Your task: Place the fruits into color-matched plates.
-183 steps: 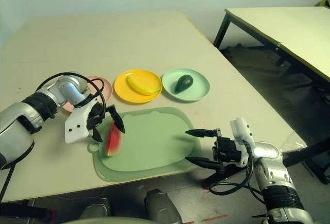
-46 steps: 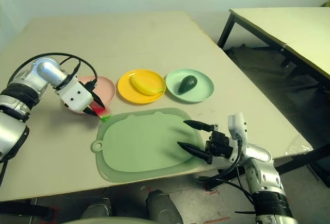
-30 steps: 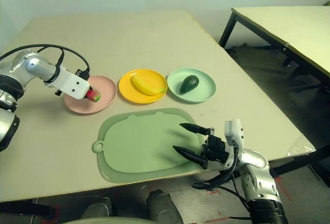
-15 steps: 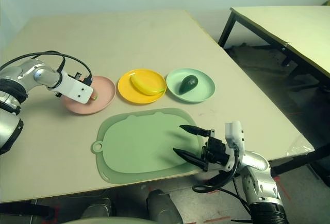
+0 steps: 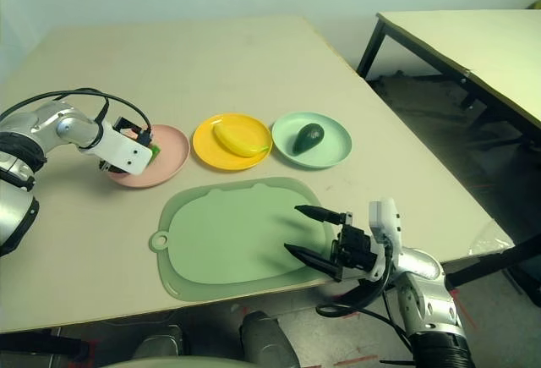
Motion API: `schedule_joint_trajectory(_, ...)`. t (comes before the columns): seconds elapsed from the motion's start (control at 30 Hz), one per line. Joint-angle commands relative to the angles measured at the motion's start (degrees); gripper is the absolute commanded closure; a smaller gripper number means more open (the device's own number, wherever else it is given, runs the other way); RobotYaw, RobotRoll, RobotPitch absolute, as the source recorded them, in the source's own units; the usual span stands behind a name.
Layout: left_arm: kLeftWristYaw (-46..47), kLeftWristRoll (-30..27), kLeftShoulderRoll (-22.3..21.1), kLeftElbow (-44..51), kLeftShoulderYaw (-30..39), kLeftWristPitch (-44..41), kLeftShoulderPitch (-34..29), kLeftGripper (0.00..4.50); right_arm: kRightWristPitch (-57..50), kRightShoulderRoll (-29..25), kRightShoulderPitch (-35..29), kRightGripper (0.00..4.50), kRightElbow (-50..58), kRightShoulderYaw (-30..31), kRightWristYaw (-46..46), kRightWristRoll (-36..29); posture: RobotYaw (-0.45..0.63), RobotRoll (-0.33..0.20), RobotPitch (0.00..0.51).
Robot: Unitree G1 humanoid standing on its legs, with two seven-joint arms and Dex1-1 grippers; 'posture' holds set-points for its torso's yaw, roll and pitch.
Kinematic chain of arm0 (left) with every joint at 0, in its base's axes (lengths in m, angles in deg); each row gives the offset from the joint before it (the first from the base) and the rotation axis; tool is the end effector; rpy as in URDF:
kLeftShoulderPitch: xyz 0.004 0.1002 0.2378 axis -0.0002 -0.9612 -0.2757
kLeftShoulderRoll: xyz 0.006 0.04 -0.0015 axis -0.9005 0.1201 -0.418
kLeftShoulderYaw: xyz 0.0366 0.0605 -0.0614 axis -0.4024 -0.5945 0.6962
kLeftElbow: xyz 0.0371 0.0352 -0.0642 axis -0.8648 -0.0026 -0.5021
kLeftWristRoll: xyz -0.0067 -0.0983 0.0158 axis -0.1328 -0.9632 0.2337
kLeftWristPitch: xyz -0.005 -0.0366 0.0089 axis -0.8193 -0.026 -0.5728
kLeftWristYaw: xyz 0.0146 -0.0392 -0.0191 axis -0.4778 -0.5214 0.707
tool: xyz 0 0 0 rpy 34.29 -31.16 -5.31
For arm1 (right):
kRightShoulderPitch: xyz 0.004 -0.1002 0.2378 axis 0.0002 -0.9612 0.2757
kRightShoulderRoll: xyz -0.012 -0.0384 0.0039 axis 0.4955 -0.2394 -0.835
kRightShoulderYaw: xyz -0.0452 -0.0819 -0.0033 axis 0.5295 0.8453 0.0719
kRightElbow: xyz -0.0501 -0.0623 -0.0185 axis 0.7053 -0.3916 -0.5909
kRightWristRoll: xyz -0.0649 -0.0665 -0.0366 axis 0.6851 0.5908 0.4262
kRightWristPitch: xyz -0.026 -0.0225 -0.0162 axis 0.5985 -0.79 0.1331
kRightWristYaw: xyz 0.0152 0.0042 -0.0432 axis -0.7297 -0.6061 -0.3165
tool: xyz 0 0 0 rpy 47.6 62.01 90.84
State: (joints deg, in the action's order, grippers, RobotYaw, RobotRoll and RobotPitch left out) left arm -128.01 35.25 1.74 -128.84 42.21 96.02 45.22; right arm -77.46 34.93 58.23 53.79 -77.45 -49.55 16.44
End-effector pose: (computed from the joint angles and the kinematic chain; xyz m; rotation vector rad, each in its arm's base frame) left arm 0.3435 0.2208 0.1965 1.7382 0.3013 -1.2032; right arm 0.1895 -0.2897 0.0740 -0.0138 0.0077 1.1645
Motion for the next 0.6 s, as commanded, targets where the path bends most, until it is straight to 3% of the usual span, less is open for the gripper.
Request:
schedule_joint_trajectory(0.03, -0.8, -0.1, 0.1, -0.5, 1.1, 0.8, 0.2, 0.02, 0.1, -0.6, 0.1, 0.0, 0.5, -0.4, -0.3, 0.5, -0.21, 0.0, 0.031)
schedule_joint_trajectory(0.17, -2.3, -0.7, -0.7, 0.0, 1.9, 3.4, 0.9, 0.02, 0.0, -0.9, 1.0, 0.0, 0.0, -0.3, -0.6, 0.5, -0.2, 0.0, 0.035)
schedule_joint_trajectory(0.37, -10.7, -6.3, -3.7, 1.4, 6.2, 8.9, 1.2, 0.02, -0.6, -0.8, 2.0, 0.0, 0.2, -0.5, 0.0, 0.2, -0.17, 0.0, 0.039)
schedule_joint_trajectory(0.47, -17.5, -12.2, -6.3, 2.9, 10.0, 11.2, 0.3, 0.02, -1.0, -0.2, 1.7, 0.0, 1.5, -0.3, 0.7, -0.1, -0.17, 0.0, 0.039)
schedule_joint_trajectory(0.6, -30.0, -24.8, -10.1, 8.3, 17.2, 8.5, -4.2, 0.02, -0.5, 0.9, 1.4, 0.0, 1.9, -0.9, 2.6, -0.3, -0.15, 0.0, 0.034)
